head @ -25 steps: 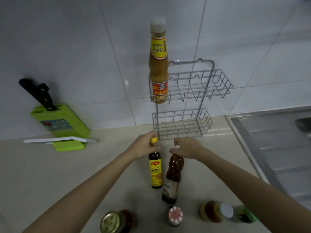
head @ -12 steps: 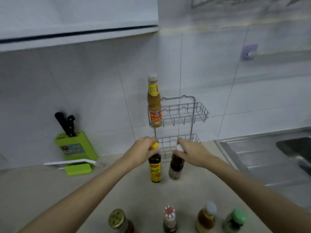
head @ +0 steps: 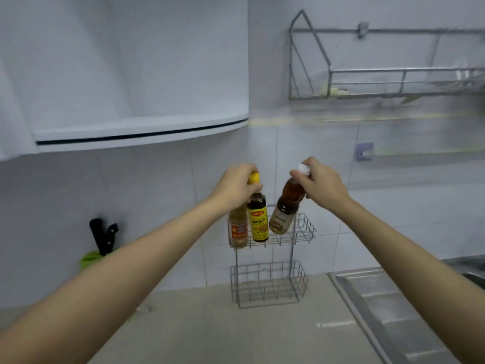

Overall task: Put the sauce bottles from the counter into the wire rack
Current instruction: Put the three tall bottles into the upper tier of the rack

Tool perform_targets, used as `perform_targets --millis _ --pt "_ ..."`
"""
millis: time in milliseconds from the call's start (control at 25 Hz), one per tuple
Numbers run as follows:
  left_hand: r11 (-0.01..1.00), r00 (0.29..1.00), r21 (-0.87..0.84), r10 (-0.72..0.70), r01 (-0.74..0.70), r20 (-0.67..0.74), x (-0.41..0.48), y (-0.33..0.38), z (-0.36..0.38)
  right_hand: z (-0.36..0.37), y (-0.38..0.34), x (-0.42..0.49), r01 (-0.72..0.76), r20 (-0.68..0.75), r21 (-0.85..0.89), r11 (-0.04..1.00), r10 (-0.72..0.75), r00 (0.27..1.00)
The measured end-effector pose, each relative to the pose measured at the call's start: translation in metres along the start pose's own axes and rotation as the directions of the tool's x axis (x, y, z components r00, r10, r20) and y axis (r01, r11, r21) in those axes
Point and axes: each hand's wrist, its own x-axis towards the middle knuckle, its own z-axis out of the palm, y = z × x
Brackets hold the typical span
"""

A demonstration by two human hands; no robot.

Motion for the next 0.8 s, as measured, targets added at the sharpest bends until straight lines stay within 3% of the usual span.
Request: perform_targets --millis 280,520,640,800 --pt "0.988 0.996 0.145 0.059 -0.049 -0.066 0.026 -0.004 0.034 0.024 0.019 0.020 0.050 -0.099 -0.014 0.999 -0.051 0.994" --pt "0.935 0.990 0.347 0.033 -0.079 0.134 0.034 -0.017 0.061 0.066 0.035 0.025 0.122 0.093 -0.053 0.991 -0.117 0.989" --pt "0.923 0.982 0.383 -0.035 -0.041 0.188 0.041 -0.021 0.063 0.082 0.041 0.023 0.161 0.205 -0.082 0.984 -0.142 0.968" --pt "0.917 0.969 0.398 -0.077 -0.024 0.235 0.052 -0.022 0.066 0.092 0.047 0.027 0.163 0.242 -0.058 0.985 -0.144 0.959"
